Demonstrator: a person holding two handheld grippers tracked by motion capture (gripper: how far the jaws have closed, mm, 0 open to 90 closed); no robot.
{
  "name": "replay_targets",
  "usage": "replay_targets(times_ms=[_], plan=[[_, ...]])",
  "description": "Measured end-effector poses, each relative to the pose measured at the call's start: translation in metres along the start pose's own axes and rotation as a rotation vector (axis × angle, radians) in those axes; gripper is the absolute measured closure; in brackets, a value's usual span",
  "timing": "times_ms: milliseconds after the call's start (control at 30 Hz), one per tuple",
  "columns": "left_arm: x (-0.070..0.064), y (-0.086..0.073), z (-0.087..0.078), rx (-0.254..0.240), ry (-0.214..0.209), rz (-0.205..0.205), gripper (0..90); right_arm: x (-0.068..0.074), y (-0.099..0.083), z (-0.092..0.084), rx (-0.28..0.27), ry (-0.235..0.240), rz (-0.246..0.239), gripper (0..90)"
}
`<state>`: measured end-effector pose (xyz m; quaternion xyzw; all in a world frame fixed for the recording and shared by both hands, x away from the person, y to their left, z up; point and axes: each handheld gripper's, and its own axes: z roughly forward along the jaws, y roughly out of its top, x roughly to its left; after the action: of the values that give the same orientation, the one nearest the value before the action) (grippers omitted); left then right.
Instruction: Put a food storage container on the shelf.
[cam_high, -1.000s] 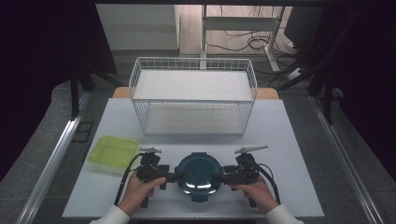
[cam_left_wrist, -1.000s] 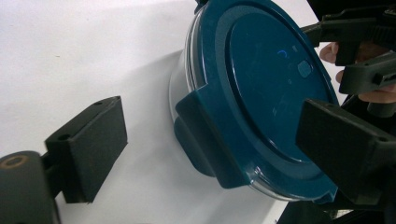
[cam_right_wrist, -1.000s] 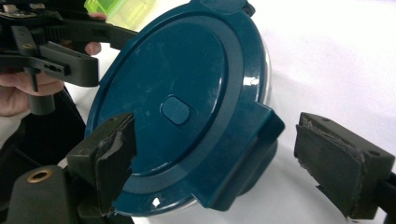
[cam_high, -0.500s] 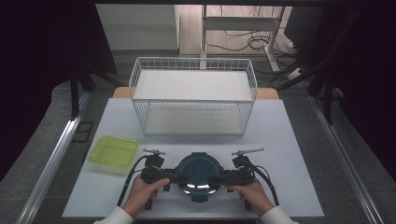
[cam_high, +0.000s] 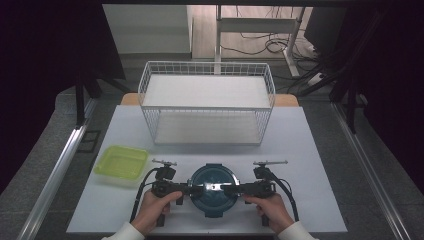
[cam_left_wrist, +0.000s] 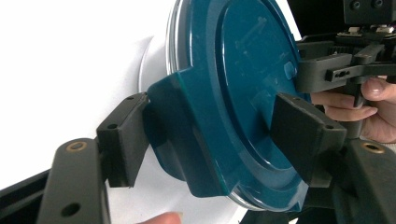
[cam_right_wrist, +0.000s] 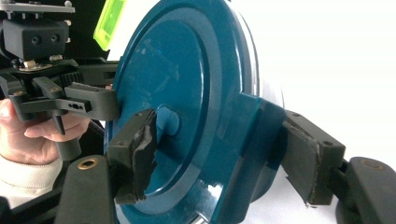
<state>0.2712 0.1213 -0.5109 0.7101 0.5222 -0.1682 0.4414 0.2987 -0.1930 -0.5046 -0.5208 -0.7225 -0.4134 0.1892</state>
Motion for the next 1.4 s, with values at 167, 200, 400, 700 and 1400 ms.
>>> replay_targets(times_ms=[167,200,400,700,1400], plan=[[-0.003,-0.002,-0.003,-0.018,-0.008,-0.002,35.8,0.002,-0.003,-0.004,-0.01,0.0,0.01,33.8],[-0.005,-0.003,-0.003,-0.021,-0.004,0.001,36.0,0.003,-0.004,-0.004,-0.017,-0.002,0.01,33.8],[-0.016,-0.006,-0.006,-0.036,0.03,0.03,37.0,0.007,-0.009,-0.008,-0.043,-0.01,0.018,36.0],[-0.02,-0.006,-0.01,-0.053,0.045,0.036,38.8,0.011,-0.01,-0.009,-0.034,-0.013,0.011,36.3],[-0.026,0.001,-0.02,-0.085,0.058,0.084,41.3,0.019,-0.001,-0.012,-0.056,-0.006,-0.051,36.0]])
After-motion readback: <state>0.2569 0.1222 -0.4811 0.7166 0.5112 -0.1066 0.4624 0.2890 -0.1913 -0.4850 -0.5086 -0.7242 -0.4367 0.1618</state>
